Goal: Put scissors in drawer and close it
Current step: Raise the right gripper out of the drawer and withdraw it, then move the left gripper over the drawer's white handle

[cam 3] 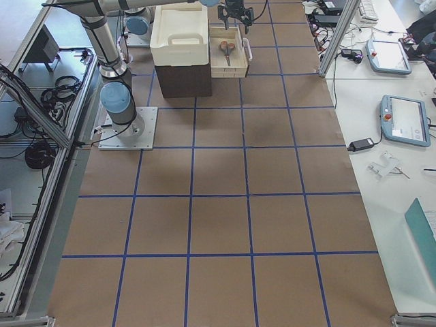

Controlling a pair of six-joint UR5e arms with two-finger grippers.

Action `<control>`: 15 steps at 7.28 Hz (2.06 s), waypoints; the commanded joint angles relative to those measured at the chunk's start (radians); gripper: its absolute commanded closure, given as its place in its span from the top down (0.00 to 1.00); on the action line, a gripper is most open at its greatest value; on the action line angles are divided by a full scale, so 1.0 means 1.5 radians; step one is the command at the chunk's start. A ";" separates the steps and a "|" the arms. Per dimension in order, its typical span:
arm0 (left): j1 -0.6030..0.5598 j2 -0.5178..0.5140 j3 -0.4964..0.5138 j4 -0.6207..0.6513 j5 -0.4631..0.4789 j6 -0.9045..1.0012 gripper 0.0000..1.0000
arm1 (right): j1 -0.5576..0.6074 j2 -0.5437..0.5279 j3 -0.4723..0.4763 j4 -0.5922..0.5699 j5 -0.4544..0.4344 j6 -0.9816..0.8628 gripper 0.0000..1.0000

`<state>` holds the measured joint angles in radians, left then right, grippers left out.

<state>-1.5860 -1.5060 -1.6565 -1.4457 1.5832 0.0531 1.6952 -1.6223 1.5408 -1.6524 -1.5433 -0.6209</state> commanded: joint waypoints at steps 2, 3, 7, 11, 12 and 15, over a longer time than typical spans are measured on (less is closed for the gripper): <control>-0.002 -0.016 0.012 0.002 -0.002 0.002 1.00 | -0.011 -0.033 0.002 0.018 0.003 0.273 1.00; -0.005 -0.025 0.027 0.003 -0.002 -0.001 1.00 | -0.012 -0.039 0.002 0.025 0.001 0.350 1.00; -0.059 -0.164 0.103 0.068 -0.003 -0.002 1.00 | -0.012 -0.039 0.002 0.028 0.001 0.454 1.00; -0.117 -0.292 0.179 0.070 0.014 -0.058 1.00 | -0.013 -0.038 0.002 0.028 0.003 0.453 1.00; -0.131 -0.303 0.180 0.072 0.018 -0.096 1.00 | -0.013 -0.035 0.003 0.022 0.003 0.453 1.00; -0.147 -0.339 0.182 0.143 0.015 -0.152 1.00 | -0.014 -0.036 0.003 0.023 0.004 0.454 1.00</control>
<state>-1.7979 -1.9977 -1.3864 -1.2576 1.6055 -0.1528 1.6739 -1.6766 1.5447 -1.6194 -1.5373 0.0593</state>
